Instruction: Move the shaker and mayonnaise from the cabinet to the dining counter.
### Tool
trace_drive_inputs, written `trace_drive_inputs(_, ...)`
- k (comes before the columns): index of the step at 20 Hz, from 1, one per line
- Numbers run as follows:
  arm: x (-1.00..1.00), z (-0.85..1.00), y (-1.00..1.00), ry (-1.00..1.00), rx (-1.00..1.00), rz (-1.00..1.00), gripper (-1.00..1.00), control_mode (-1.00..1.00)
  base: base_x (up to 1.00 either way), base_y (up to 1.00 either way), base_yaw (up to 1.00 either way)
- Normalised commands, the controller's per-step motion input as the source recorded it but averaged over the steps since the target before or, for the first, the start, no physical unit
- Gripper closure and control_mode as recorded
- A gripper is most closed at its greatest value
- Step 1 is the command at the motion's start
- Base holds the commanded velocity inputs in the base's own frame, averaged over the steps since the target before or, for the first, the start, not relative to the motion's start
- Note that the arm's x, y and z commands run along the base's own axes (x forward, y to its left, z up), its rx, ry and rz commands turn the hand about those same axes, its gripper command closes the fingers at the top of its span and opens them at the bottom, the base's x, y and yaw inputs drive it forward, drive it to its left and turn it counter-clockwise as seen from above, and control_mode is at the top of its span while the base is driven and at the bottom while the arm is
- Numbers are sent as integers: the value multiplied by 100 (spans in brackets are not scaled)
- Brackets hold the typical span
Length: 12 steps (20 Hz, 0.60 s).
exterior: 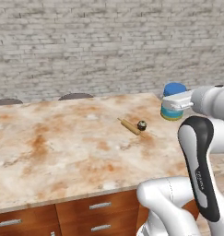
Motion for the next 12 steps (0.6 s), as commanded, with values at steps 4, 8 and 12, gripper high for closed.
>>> trace_drive_inputs(4, 60, -49, 0, 7, 0, 7, 100, -100, 0, 0, 0)
trace_drive_inputs(8, 72, -47, 0, 8, 0, 11, 100, -100, 0, 0, 0)
trace_drive_inputs(12, 84, -46, 0, 11, 0, 12, 100, -100, 0, 0, 0)
